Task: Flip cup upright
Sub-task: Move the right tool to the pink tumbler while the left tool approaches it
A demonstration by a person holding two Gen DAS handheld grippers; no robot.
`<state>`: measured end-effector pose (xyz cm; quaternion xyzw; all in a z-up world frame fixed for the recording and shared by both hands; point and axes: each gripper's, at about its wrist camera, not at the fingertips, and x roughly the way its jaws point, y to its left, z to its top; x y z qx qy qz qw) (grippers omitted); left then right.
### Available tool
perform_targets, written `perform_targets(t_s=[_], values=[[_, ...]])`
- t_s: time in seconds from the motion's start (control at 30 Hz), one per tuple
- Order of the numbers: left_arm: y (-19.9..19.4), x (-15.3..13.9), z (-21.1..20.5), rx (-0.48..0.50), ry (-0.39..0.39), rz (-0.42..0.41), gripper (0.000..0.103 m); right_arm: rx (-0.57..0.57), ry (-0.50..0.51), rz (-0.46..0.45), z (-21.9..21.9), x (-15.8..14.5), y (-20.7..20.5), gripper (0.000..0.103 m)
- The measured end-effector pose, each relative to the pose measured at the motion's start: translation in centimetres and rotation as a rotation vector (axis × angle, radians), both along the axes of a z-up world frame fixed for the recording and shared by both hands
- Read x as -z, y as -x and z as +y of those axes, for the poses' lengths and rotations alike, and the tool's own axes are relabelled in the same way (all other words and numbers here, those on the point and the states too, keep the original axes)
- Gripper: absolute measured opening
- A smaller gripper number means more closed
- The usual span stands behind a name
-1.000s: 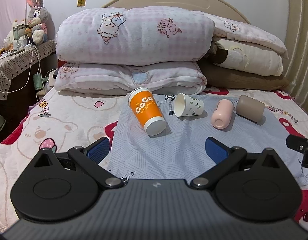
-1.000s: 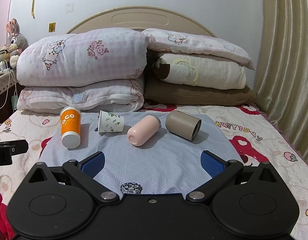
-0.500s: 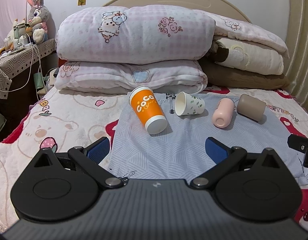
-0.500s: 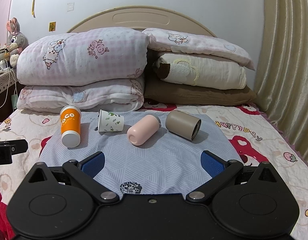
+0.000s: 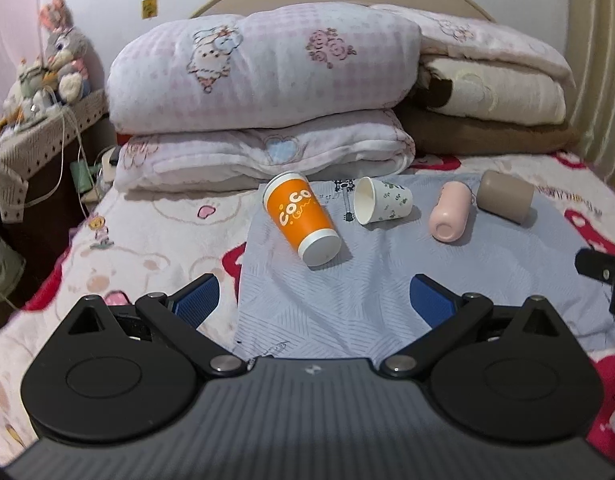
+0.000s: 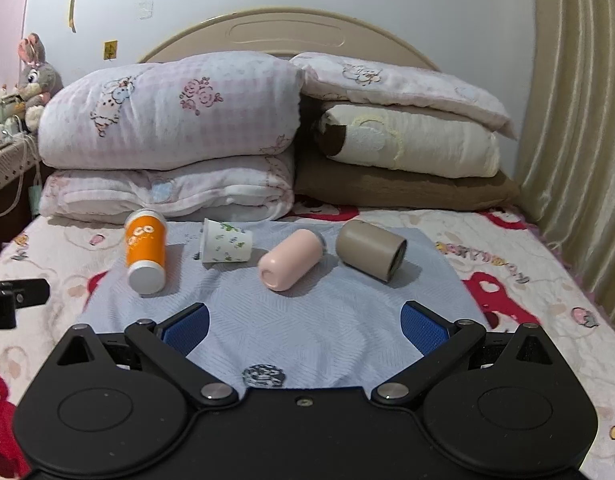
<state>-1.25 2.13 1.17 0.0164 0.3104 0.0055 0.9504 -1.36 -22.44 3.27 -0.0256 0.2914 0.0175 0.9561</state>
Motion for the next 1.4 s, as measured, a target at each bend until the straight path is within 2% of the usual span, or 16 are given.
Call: perform_targets(t_s=[0.13, 0.3, 0.43, 0.57, 0.77, 0.93, 1.1, 1.2, 1.3, 1.4], values=[[-1.3, -1.7, -1.4, 0.068, -0.036, 0.023, 0.103, -0.053, 0.025, -0.002, 0.2, -1.0, -0.5, 0.103], [-4.2, -3.2, -2.7, 0.153, -0.027, 0.067, 0.103, -0.128, 0.053, -0.007, 0.0, -2.1, -1.8, 0.103], [-7.2, -3.9, -3.9, 0.205, -0.011, 0.057, 0.103, -0.188, 0.002, -0.003, -1.0, -1.9, -3.7, 0.103], [-10.9, -3.5, -5.3, 0.254, 0.011, 0.075, 0.103, -0.213, -0.091, 0.057, -2.2, -0.1, -6.9, 0.103], [-16.6, -0.6, -7.3, 0.351, 0.094, 0.158, 0.101, -0.26, -0.225, 0.139, -2.4, 3.5, -11.5, 0.1], [-21.0, 2.6, -8.8, 0.387, 0.131, 0.207, 0.1, -0.283, -0.243, 0.14, -1.6, 6.2, -14.5, 0.099], [-24.6, 5.8, -9.4, 0.424, 0.179, 0.248, 0.096, -0.279, -0.208, 0.115, -1.1, 9.1, -17.5, 0.099], [-26.6, 7.6, -9.5, 0.438, 0.221, 0.27, 0.093, -0.241, -0.225, 0.121, -0.8, 11.4, -19.2, 0.099], [-27.8, 8.8, -10.0, 0.452, 0.21, 0.268, 0.086, -0.166, -0.256, 0.109, -0.5, 13.3, -20.3, 0.096], [-28.6, 9.7, -10.5, 0.468, 0.21, 0.276, 0.081, -0.105, -0.235, 0.087, 0.2, 14.4, -20.9, 0.095]])
